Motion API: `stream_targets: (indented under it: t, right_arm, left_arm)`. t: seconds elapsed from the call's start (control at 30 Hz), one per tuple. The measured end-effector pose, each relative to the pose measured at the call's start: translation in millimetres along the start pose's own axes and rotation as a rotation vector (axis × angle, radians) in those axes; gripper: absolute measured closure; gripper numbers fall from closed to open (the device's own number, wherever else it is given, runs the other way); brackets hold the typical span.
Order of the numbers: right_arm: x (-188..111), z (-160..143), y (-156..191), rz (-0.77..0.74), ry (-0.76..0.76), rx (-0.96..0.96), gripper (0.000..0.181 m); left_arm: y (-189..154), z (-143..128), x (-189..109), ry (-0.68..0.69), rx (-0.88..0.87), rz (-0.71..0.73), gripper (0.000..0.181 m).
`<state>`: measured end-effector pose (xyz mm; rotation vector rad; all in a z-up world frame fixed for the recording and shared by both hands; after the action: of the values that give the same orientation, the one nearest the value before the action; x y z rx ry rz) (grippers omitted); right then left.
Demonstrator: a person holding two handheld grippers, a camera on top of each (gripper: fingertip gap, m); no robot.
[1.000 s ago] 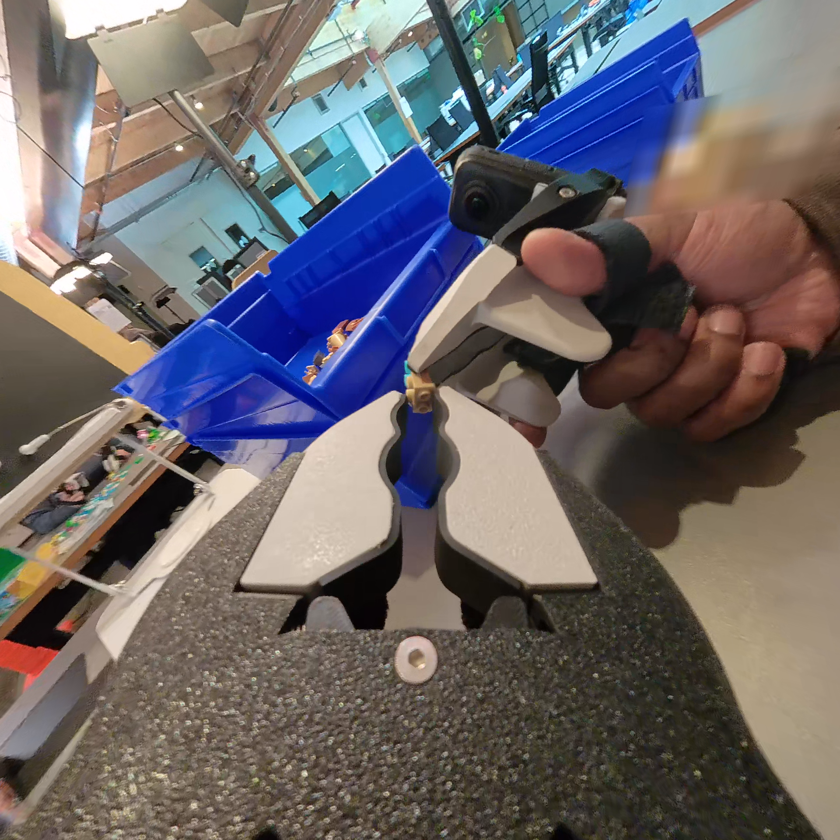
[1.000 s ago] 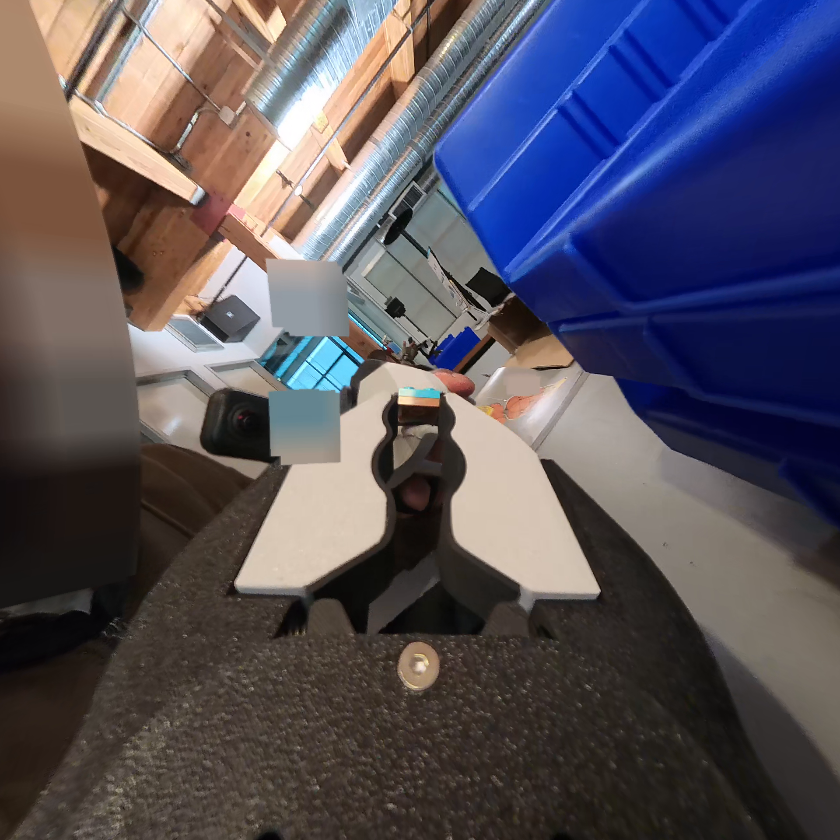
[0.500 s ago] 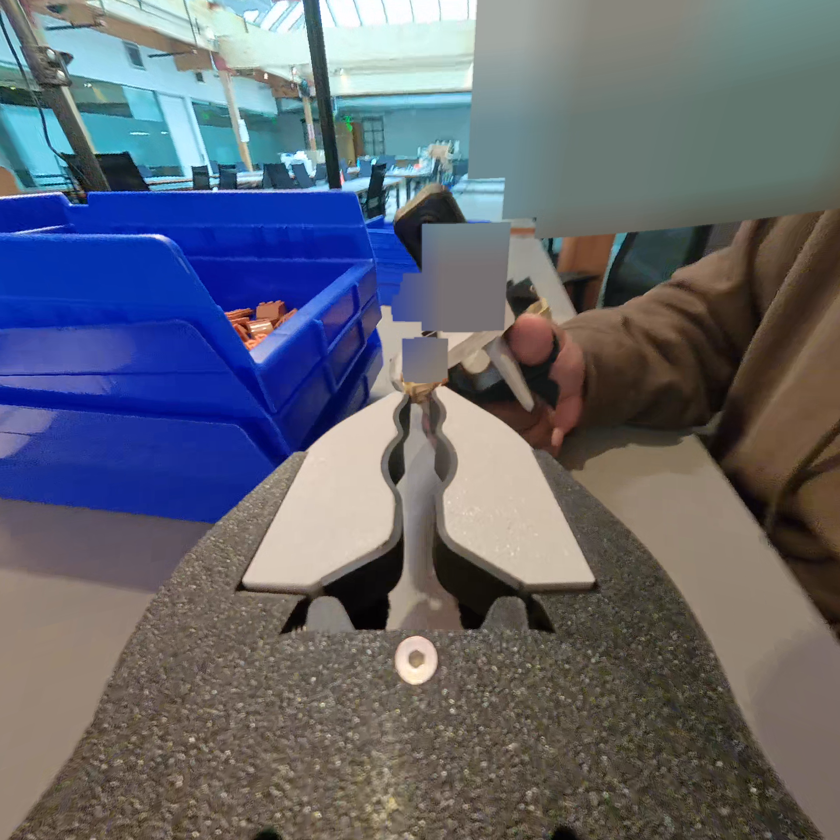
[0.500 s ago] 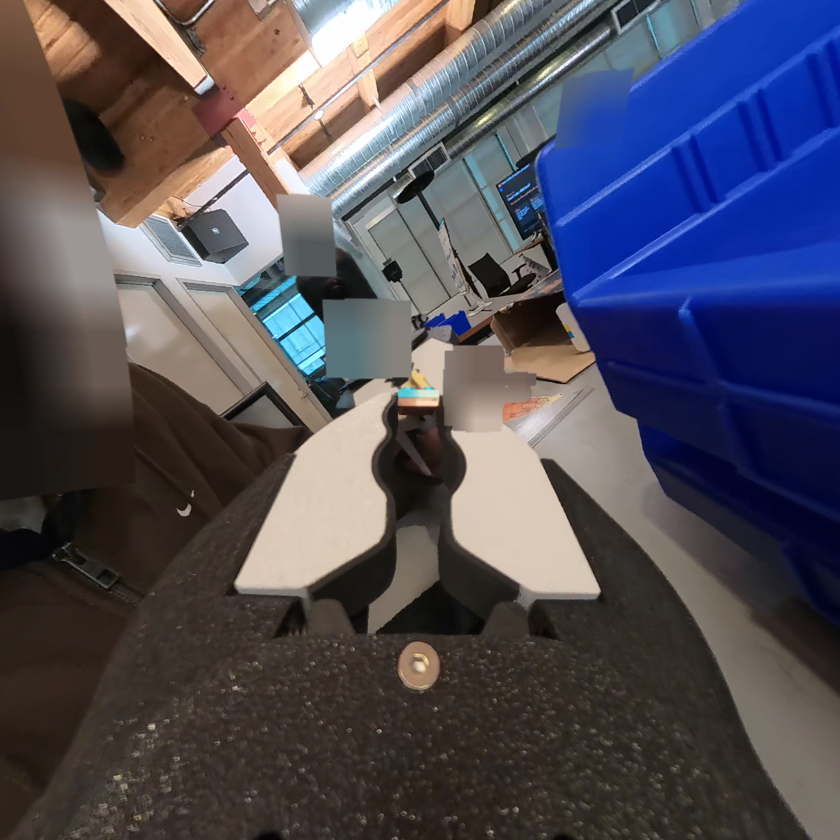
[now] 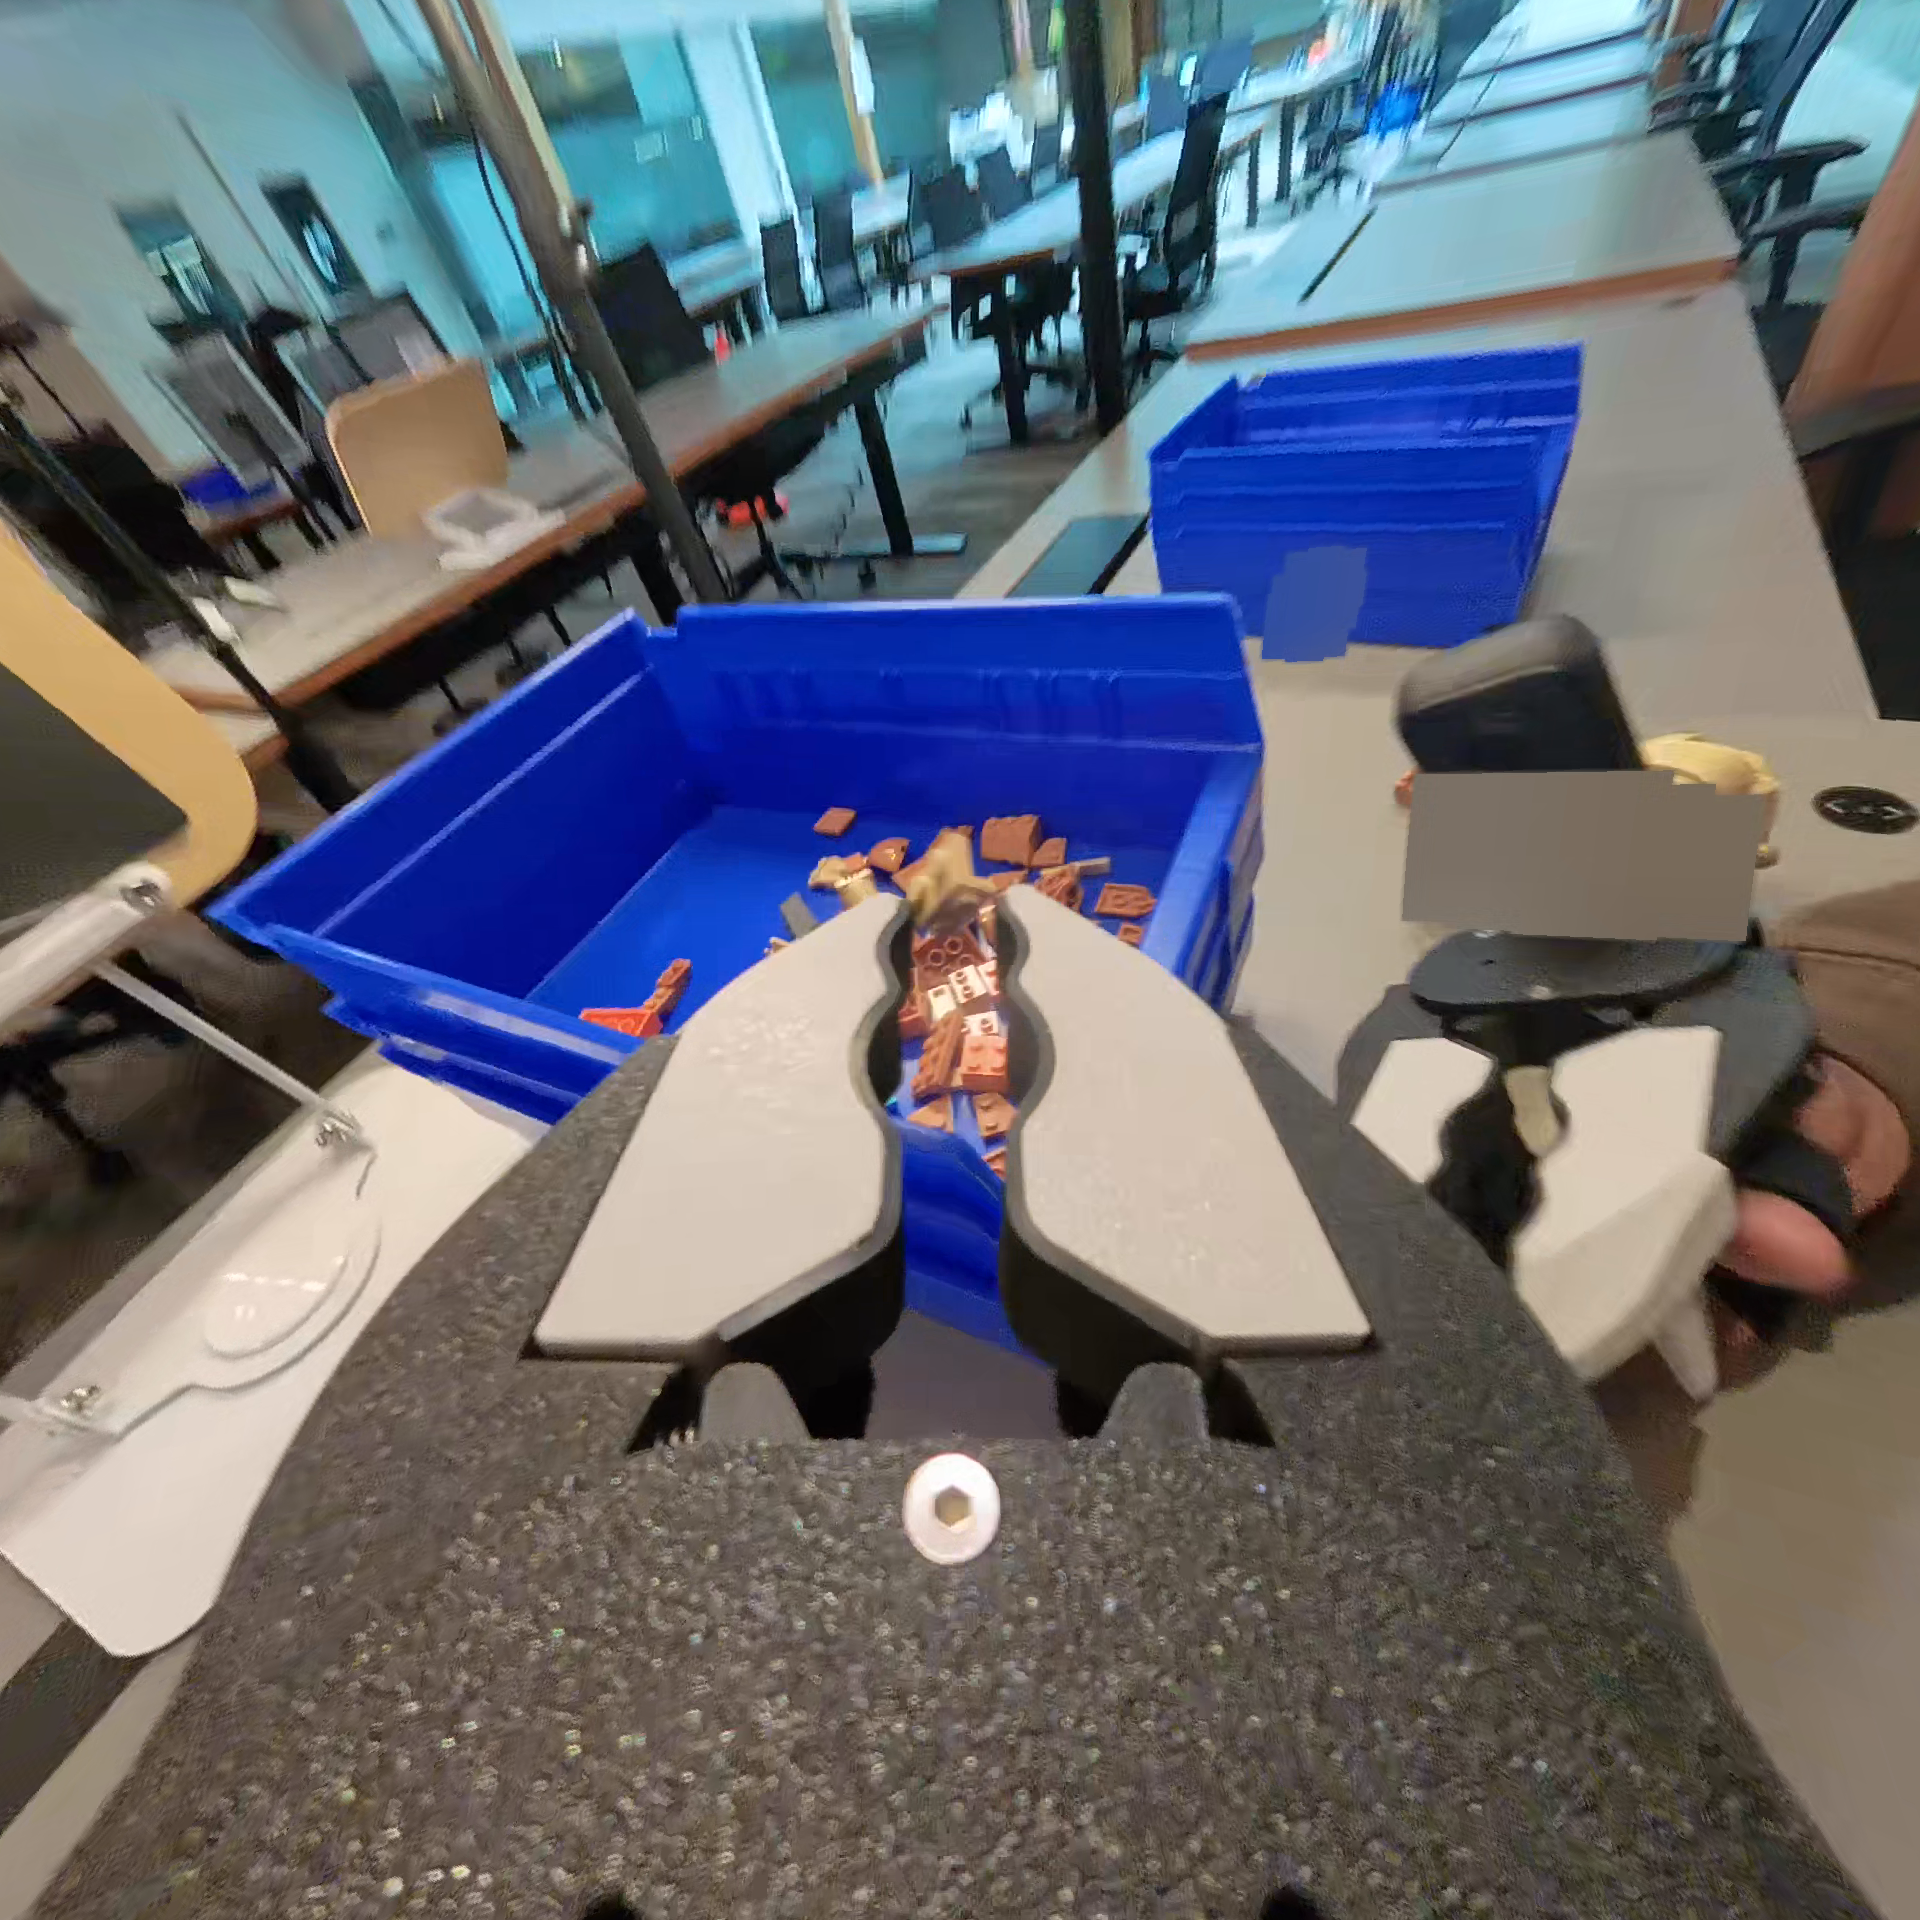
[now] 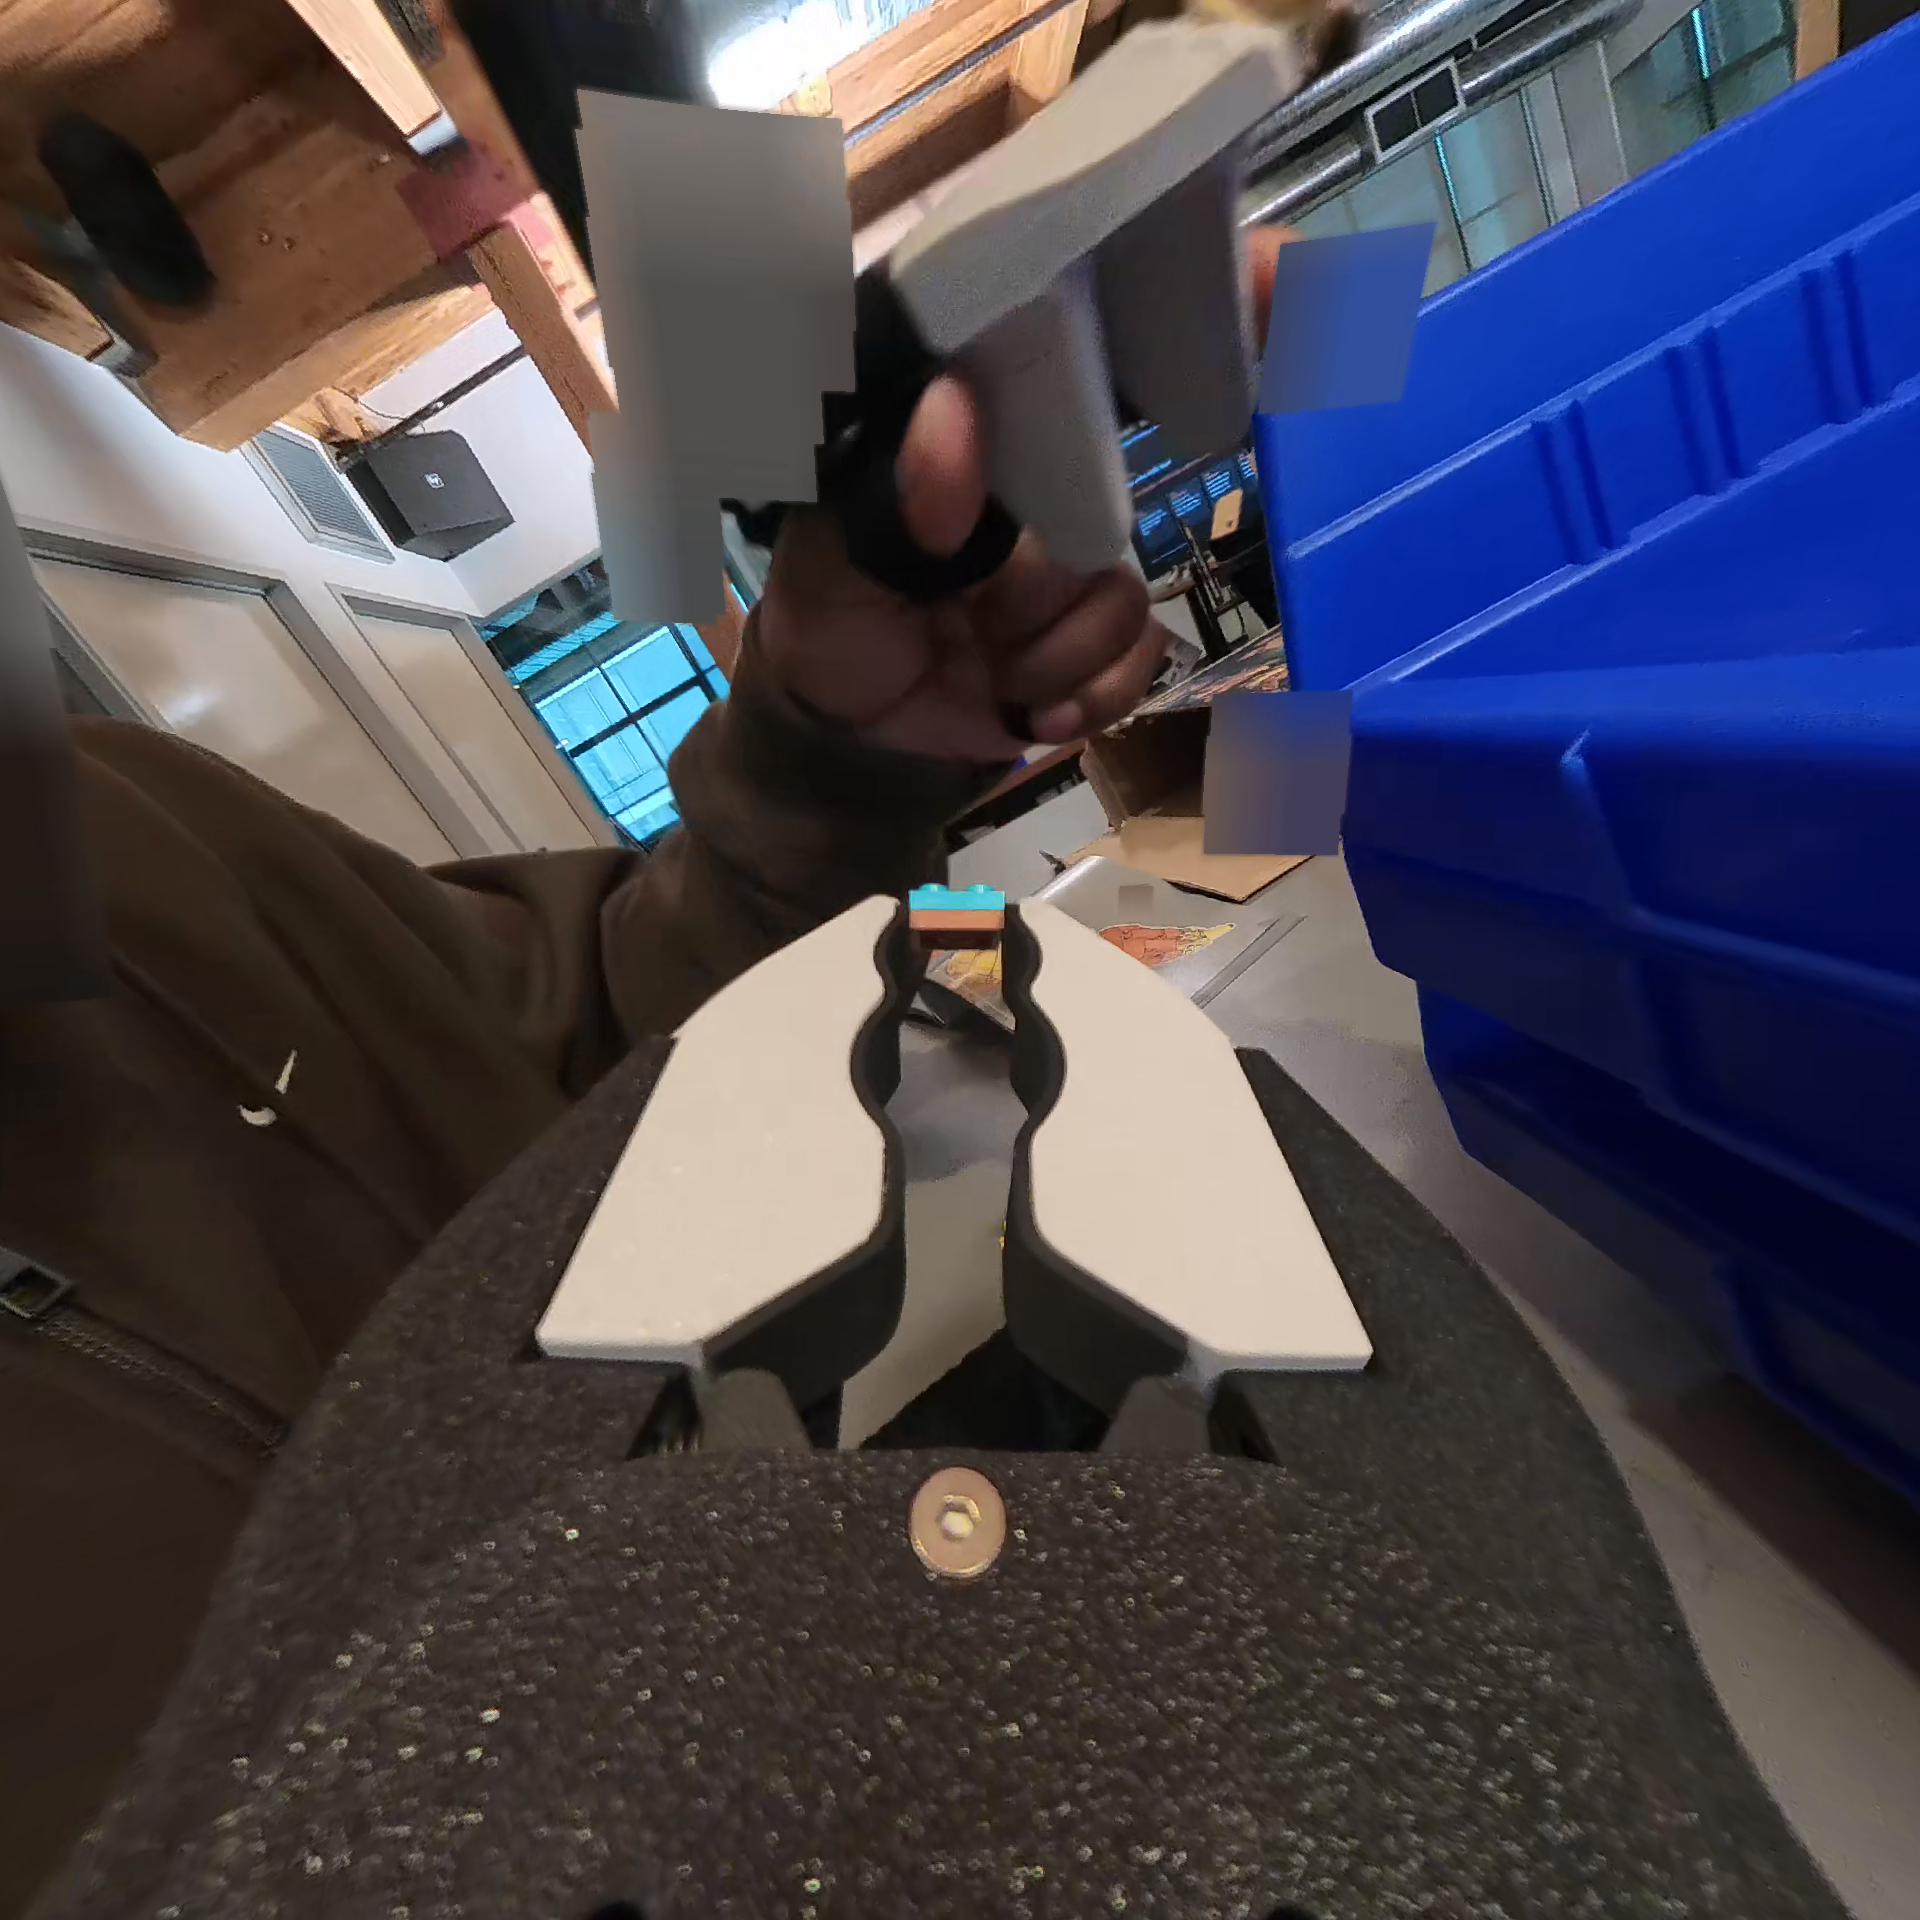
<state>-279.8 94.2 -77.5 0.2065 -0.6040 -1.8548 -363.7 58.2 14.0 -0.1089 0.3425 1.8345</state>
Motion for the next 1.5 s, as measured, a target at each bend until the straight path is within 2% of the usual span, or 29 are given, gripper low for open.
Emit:
stream_targets:
  t: [0.07,0.13,0.3,0.43,0.53,0.67,0.77,0.83,0.97,1.27,1.4,1.5]
  right_arm:
    - [-2,1,-1,-0.006,-0.008,0.001,0.165]
    - [-4,3,-2,-0.013,-0.016,-0.003,0.165]
    - [-13,12,-6,0.006,-0.094,0.038,0.165]
    - [-19,21,-15,0.048,-0.208,0.225,0.165]
    - [-17,21,-18,0.073,-0.253,0.329,0.165]
    - [-10,16,-15,0.082,-0.241,0.343,0.165]
    - [-8,14,-12,0.094,-0.236,0.360,0.165]
    - [-6,12,-10,0.099,-0.226,0.361,0.165]
    - [-5,10,-8,0.104,-0.216,0.359,0.165]
    - [-11,16,-5,0.130,0.016,0.200,0.157]
    - [-9,6,3,0.152,0.183,0.107,0.155]
    - [-8,-1,7,0.168,0.245,0.099,0.156]
  left_arm:
    - [12,-6,11,0.062,-0.051,0.020,0.153]
    - [14,-14,12,0.064,-0.085,0.037,0.146]
    - [-9,-22,-14,-0.113,-0.095,0.027,0.145]
    - [-58,-36,-28,-0.224,0.087,-0.051,0.151]
    - [-79,-53,-24,-0.199,0.265,-0.045,0.162]
    - [-89,-64,-14,-0.160,0.379,-0.024,0.165]
    - [-85,-64,-15,-0.177,0.434,0.057,0.165]
    - [-87,-65,-14,-0.177,0.452,0.064,0.166]
    - [-88,-68,-13,-0.152,0.536,0.107,0.176]
    - [-95,-71,-28,-0.140,0.729,-0.068,0.176]
    - [-100,-76,-32,-0.126,0.829,-0.120,0.176]
    - [-103,-81,-34,-0.115,0.867,-0.149,0.176]
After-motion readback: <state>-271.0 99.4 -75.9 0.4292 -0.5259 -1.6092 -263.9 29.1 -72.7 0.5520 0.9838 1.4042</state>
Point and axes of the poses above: each gripper's, where its closed fingertips meet, x out along the fingers, z out of its top, y = z × x across the jaws, the point moved 4 cm from there along -x, back along the fingers, and after that the axes turned 8 degrees about -z, right-handed, at the moved point
